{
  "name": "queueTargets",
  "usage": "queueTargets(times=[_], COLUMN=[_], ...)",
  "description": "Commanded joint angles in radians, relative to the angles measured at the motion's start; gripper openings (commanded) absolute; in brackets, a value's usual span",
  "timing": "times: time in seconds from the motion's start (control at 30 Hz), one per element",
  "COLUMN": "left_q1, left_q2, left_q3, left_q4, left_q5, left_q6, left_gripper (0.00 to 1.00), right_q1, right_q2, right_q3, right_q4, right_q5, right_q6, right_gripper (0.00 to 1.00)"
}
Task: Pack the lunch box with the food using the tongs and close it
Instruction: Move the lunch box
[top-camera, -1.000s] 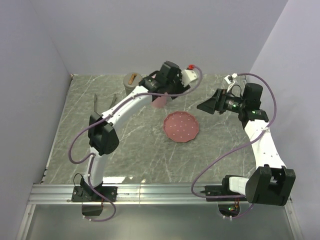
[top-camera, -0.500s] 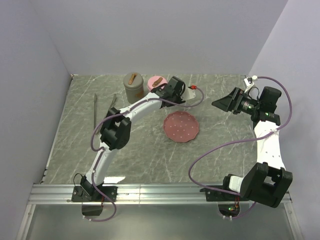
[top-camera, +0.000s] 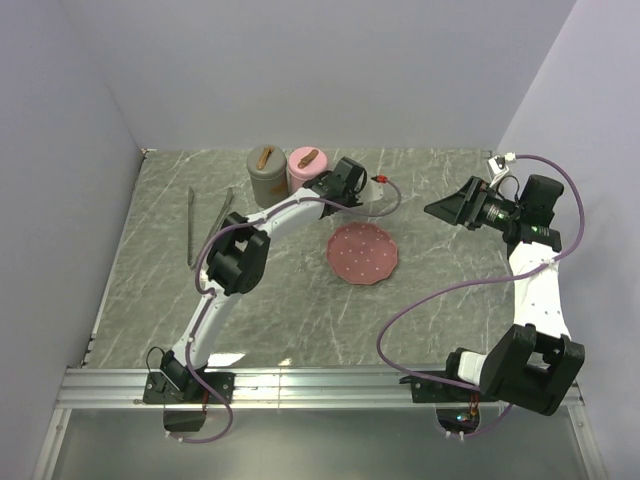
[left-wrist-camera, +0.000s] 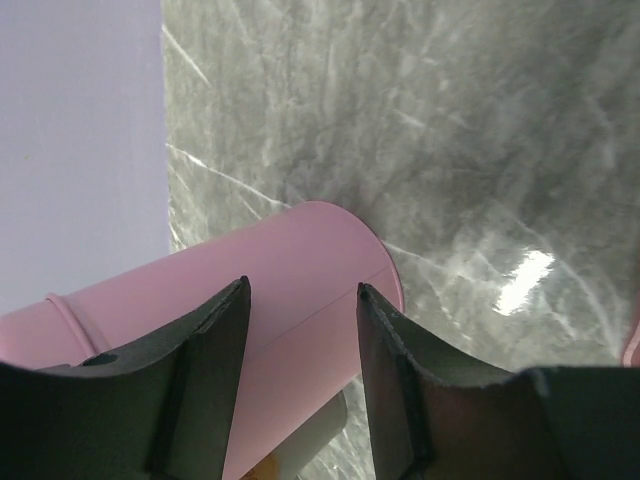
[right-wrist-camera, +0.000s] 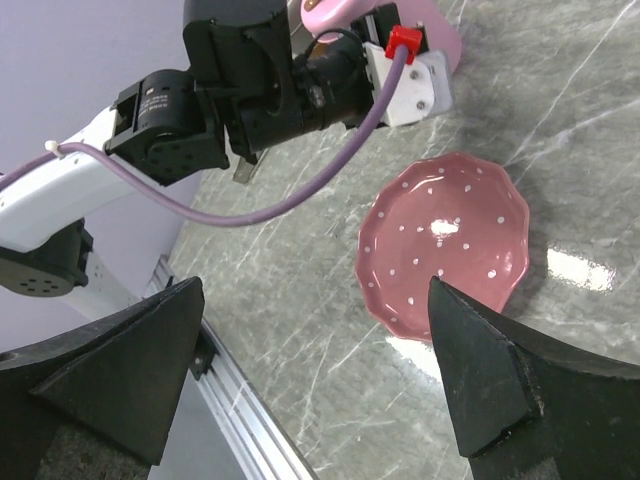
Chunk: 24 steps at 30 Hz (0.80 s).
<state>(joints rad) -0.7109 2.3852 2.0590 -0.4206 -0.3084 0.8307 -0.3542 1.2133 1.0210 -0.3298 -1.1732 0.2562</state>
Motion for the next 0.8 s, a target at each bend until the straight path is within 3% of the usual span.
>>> queueTargets(times=[0.0,0.2,0.37,0.43,0.47,0.5,0.77], left_q1=[0.013,-0.004,-0.019,-0.009,-0.004,0.001,0.139], left_q2=[-0.004,-0.104,-0.241,-0.305,-0.331,-0.355,-0.569], left_q3=[0.023,-0.013,0.05,0.059,0.05,0.041,-0.052], left_q4=[0.037,0.031,-0.038,-0.055,-0.052,-0.047,-0.08], left_q5=[-0.023,0.097,0.336,0.376,0.42,0.442,0.632], left_q6=[0.025,-0.067,-0.316,-0.436,-0.474,-0.513,-0.907], left_gripper=[0.52,0.54,0.59,0.75,0.92,0.99,0.99], right_q1=[-0.008,-0.008,-0.008,-0.009,-0.009,-0.008,0.023], right_q2=[-0.026,-0.028,-0.029,-0.037,-0.04,-0.047,-0.026], right_q3=[0.001,0.019,0.062,0.086,0.096,0.111,0.234], right_q4=[0.015,0.012,-0.018,-0.057,-0.073,-0.098,-0.377], right_q5=[-0.028,-0.026,0.0,0.024,0.041,0.053,0.197], right_q6=[-0.003,-0.014,-0.054,-0.101,-0.116,-0.126,-0.383], right_gripper=[1.0,1.0,1.0,1.0,1.0,1.0,1.0])
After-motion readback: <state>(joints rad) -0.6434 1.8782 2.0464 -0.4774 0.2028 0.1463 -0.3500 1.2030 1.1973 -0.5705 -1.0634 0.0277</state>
